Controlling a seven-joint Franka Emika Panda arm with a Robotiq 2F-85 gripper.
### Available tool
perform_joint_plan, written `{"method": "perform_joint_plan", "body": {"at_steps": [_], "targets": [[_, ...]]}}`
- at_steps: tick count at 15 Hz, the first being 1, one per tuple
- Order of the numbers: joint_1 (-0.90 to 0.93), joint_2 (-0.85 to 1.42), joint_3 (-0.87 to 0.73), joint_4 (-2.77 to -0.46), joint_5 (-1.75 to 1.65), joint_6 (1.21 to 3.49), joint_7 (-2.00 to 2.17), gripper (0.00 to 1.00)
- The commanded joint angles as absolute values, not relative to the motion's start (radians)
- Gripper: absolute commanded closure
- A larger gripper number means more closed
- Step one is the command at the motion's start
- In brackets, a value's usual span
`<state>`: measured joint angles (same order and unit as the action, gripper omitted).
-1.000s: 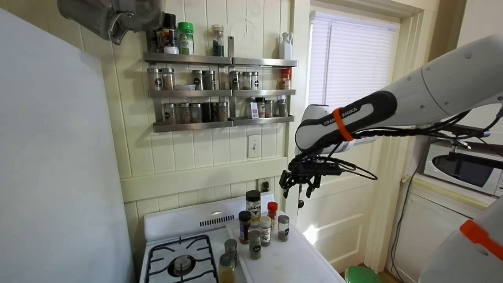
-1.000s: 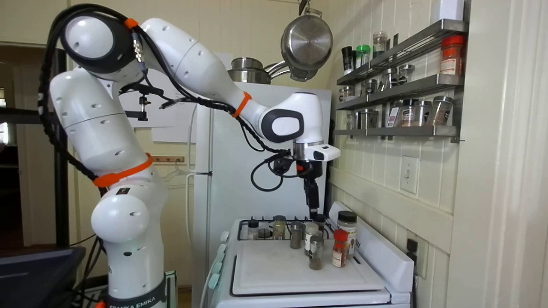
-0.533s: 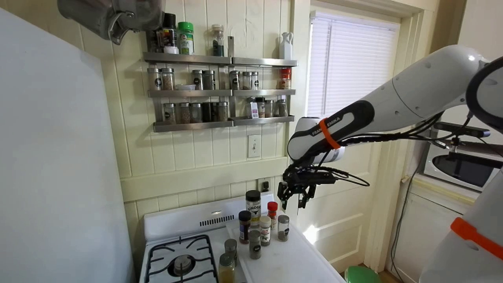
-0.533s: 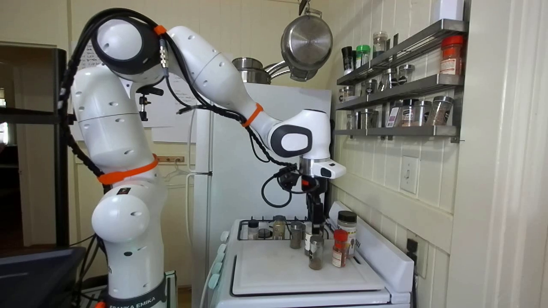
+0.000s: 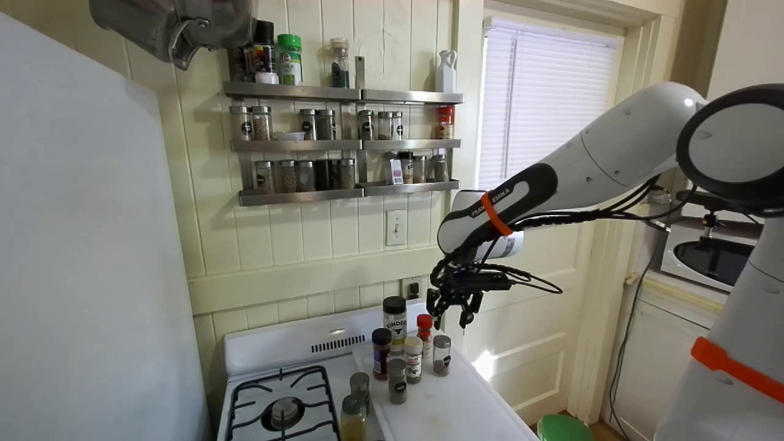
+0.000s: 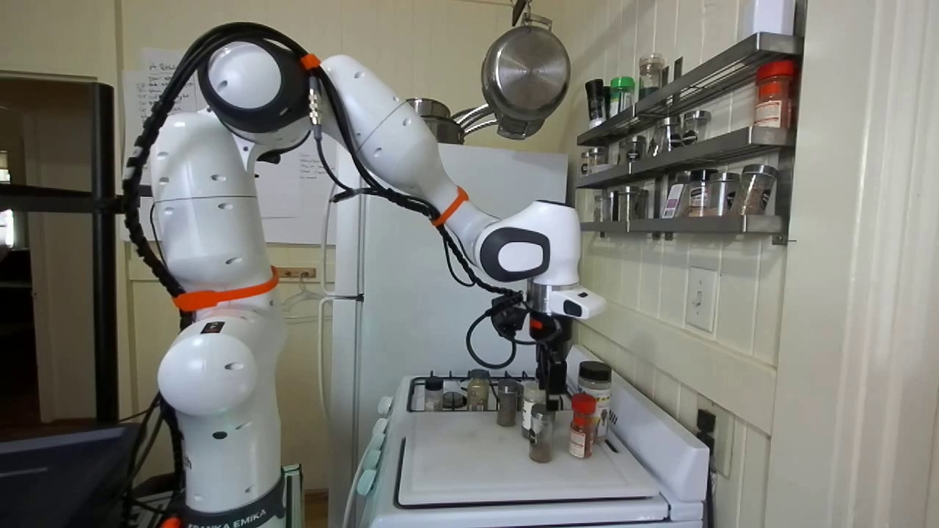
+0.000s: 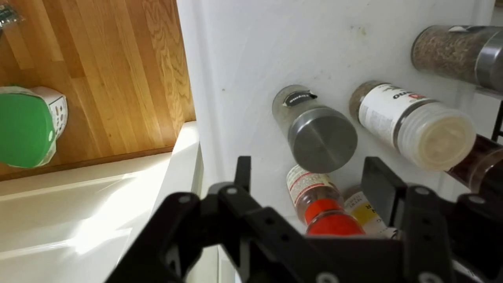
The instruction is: Move the spice bottle forward
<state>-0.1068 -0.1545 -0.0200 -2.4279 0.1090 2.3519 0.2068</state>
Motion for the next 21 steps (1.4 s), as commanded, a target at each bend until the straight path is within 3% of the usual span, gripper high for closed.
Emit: {"method": "perform_joint_plan", "body": {"at_steps": [1,5,9,14,17,18,19,21], "targets": [[-0.08,-0.1,-0.03,-2.391,0.145,2.356,0.191,0.28],[-0.068,-0.069,-0.027,-2.377,0.158,2.354,0.197,0.29],[-0.062,-0.045,-0.027,-2.365,0.154,2.343,0.202,0.38],[-0.06,-0.028,-0.028,-2.36,0.16,2.34,0.197,0.36],[-0.059,-0.025,-0.028,-2.359,0.161,2.338,0.196,0.51],[-0.059,-0.025,-0.028,-2.36,0.161,2.337,0.195,0.59],[-0.059,-0.028,-0.028,-2.36,0.161,2.335,0.196,0.72],[-0.059,-0.035,-0.028,-2.362,0.157,2.333,0.198,0.74]]}}
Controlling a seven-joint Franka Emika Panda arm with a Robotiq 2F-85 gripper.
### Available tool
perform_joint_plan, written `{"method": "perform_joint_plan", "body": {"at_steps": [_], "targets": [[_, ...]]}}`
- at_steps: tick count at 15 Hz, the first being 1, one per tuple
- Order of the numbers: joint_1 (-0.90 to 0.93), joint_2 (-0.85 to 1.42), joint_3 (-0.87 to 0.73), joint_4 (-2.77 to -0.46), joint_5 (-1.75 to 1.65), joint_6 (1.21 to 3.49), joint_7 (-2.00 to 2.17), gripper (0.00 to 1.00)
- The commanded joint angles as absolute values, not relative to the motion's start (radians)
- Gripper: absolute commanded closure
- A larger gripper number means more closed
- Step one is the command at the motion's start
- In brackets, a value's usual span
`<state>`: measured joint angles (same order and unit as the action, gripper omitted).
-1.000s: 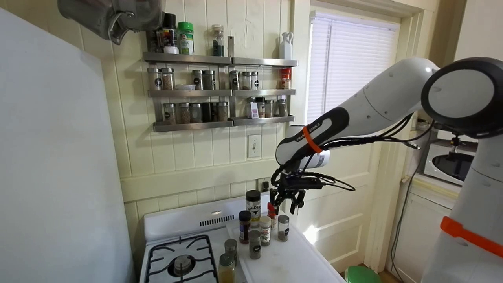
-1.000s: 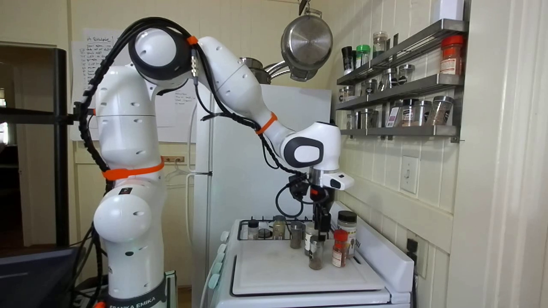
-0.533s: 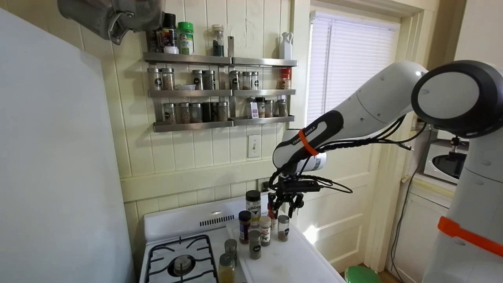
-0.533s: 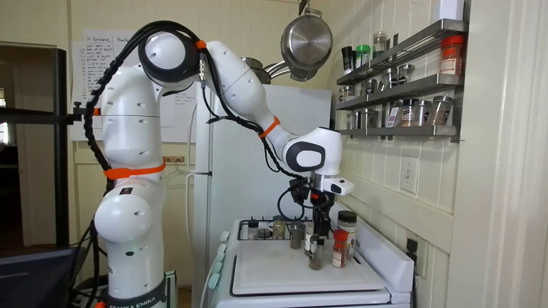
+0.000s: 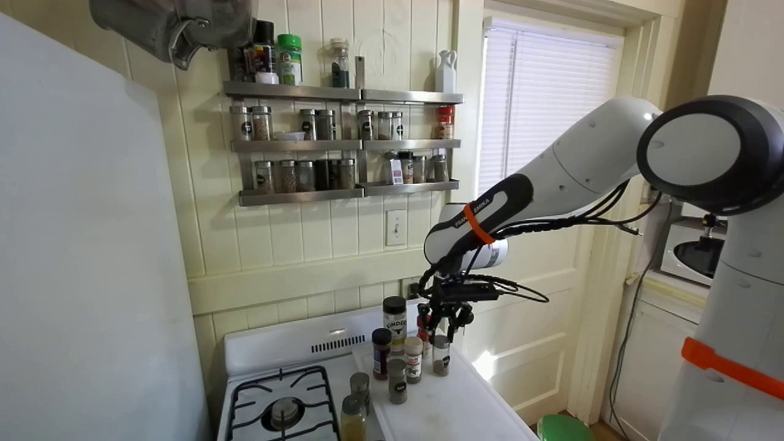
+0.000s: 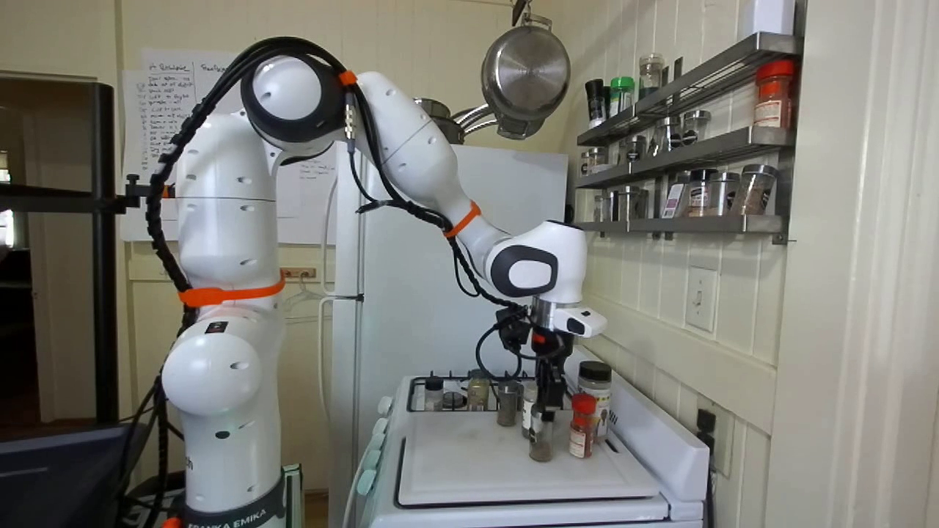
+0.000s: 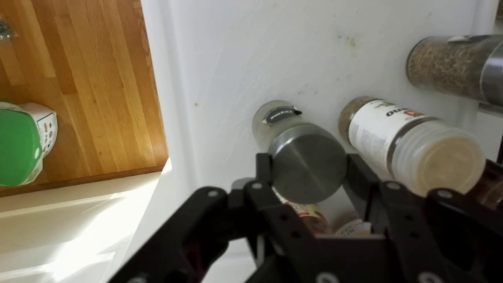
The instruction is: Move the spice bottle forward
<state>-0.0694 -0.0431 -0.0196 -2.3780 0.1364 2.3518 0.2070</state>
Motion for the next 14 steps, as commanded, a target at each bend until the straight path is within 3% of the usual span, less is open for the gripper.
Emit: {"method": "perform_joint_plan", "body": {"at_steps": [1,14], "targets": [[-0.06,-0.038,-0.028,-2.363,0.154,2.333,0.2,0.74],[-0.055,-0.049,-0.027,-2.342,0.173,2.319,0.186,0.76]]}}
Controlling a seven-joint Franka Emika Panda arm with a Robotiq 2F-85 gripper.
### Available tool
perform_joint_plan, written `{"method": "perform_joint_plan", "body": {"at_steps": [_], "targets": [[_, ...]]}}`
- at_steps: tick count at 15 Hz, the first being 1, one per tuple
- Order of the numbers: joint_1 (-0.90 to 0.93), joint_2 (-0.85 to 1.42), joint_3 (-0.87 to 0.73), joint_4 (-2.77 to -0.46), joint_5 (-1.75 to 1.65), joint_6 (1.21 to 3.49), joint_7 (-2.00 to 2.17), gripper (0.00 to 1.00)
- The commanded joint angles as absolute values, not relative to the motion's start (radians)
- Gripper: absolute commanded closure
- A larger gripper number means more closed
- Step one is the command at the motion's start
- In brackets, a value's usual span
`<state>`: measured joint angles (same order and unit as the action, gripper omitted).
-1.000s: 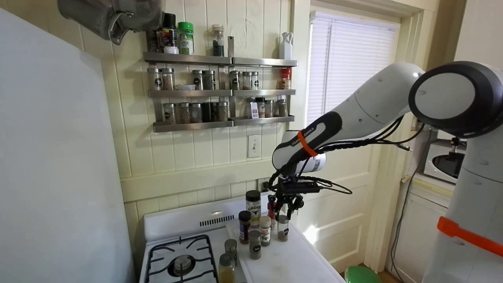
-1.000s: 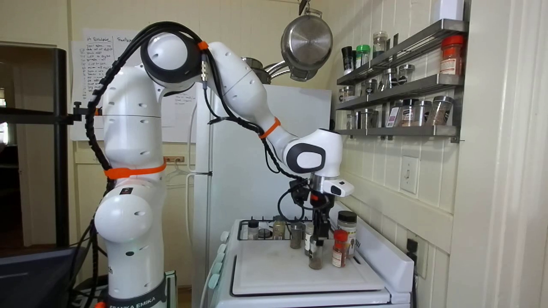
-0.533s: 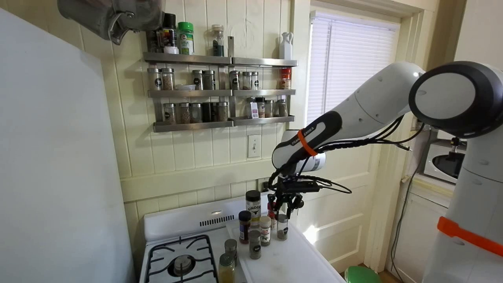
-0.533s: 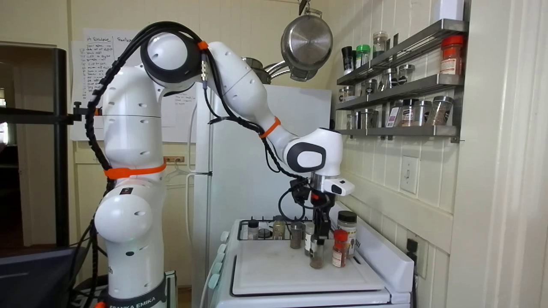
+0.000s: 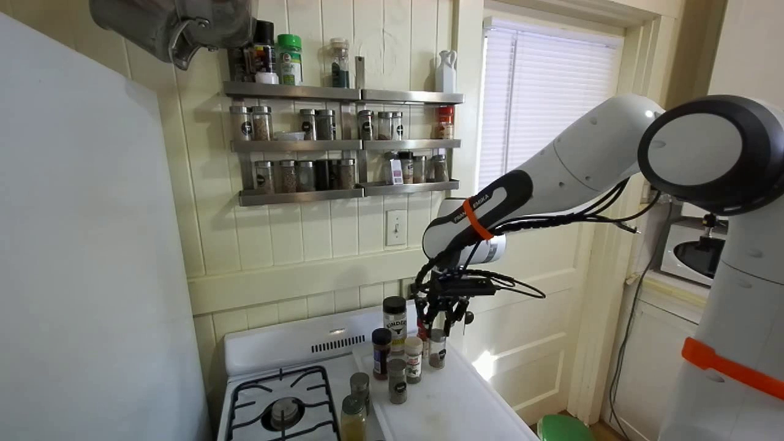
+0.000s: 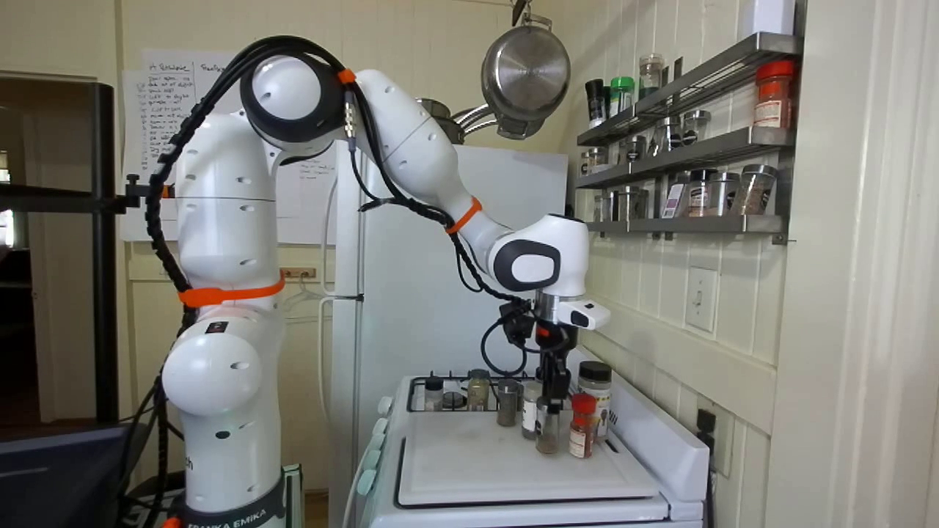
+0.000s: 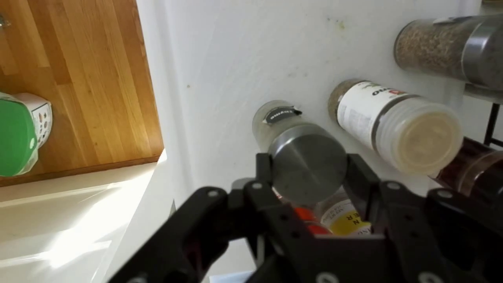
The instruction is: Move the spice bottle forward
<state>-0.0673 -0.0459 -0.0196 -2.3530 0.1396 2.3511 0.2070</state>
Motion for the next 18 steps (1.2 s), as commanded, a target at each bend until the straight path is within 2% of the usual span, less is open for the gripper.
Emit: {"method": "perform_joint_plan", "body": {"at_steps": [1,18], "targets": [[-0.054,-0.047,-0.026,-2.341,0.171,2.318,0.187,0.76],[-0.047,-0.028,-0.025,-2.345,0.165,2.315,0.177,0.76]]}}
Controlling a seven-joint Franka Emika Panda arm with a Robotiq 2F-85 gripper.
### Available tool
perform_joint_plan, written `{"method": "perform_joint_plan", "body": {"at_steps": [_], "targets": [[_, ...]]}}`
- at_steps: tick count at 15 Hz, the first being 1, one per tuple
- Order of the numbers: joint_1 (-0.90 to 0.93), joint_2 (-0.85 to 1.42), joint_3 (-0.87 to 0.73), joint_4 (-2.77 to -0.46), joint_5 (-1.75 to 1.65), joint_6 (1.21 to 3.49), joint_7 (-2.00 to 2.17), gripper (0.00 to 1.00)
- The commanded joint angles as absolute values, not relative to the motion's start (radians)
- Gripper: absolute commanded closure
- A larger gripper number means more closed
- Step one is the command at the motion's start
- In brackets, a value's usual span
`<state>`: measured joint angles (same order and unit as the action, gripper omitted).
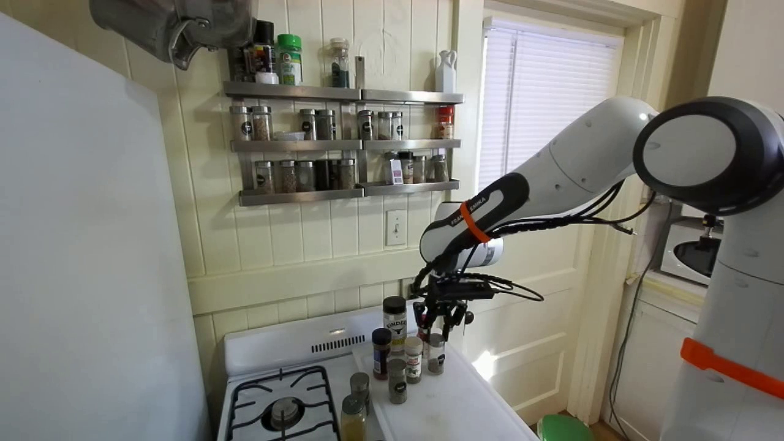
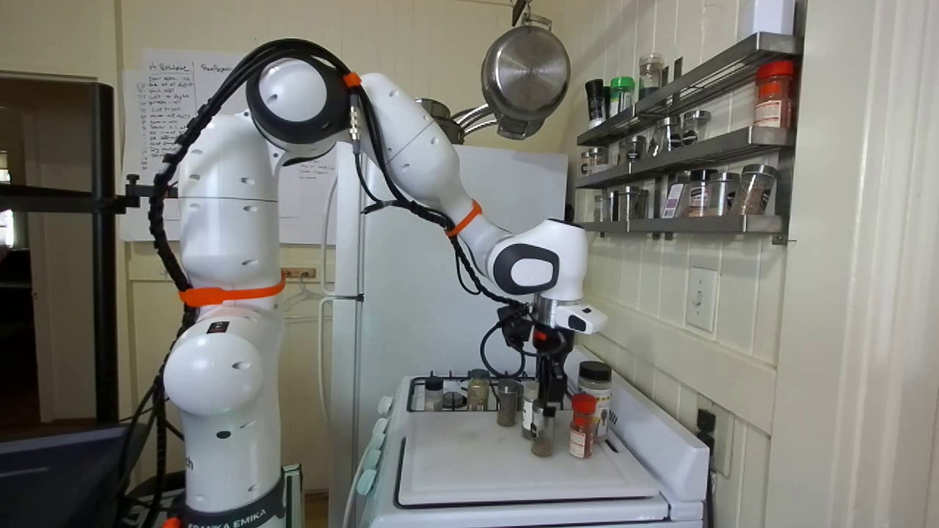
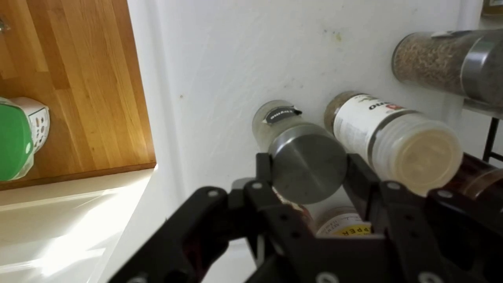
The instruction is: Move the spice bottle forward
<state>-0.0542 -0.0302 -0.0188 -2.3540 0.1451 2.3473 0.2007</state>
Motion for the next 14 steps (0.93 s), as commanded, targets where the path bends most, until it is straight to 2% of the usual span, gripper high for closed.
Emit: {"method": "perform_joint_plan", "body": {"at_steps": [1,3,4,14], "targets": [[-0.047,-0.028,-0.025,-2.345,0.165,2.314,0.174,0.76],[-0.047,-0.029,-0.026,-2.345,0.164,2.313,0.171,0.75],[-0.047,-0.03,-0.026,-2.345,0.163,2.312,0.169,0.72],[-0.048,-0.033,-0.027,-2.347,0.16,2.31,0.147,0.71]]}}
